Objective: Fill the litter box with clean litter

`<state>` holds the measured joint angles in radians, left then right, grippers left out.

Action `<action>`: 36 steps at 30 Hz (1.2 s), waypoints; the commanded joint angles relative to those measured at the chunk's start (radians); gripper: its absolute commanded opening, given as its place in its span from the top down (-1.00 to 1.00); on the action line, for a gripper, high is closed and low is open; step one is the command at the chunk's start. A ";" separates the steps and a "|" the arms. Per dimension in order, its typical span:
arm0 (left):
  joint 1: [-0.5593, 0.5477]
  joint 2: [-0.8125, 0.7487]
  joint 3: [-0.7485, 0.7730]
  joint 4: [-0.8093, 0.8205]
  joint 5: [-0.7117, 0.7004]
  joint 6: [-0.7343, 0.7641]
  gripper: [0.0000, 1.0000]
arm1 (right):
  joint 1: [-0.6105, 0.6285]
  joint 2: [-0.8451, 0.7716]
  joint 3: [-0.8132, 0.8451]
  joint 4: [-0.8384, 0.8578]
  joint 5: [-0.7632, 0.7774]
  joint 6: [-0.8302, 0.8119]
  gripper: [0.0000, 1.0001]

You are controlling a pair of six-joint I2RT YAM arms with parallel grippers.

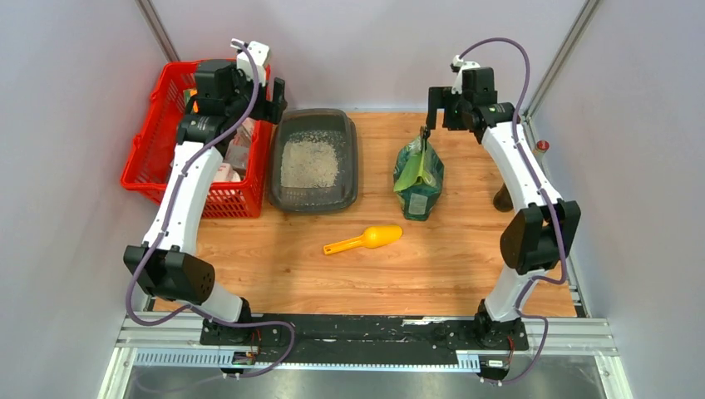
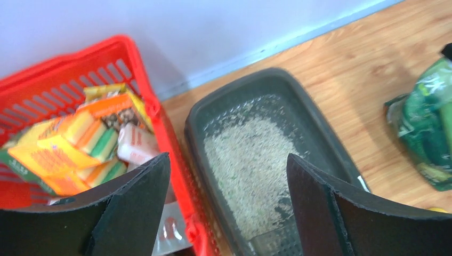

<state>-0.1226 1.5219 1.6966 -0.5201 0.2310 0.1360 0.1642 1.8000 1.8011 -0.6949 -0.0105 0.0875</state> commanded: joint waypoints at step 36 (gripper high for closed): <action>-0.718 0.644 0.546 -0.067 0.022 -0.400 -0.33 | -0.229 -0.682 -0.364 -0.066 0.173 -0.066 -1.00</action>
<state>-0.7986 2.1433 2.1590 -0.6586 0.3149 -0.1947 -0.0357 1.1763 1.4662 -0.7654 0.1776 -0.0235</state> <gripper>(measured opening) 0.688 1.000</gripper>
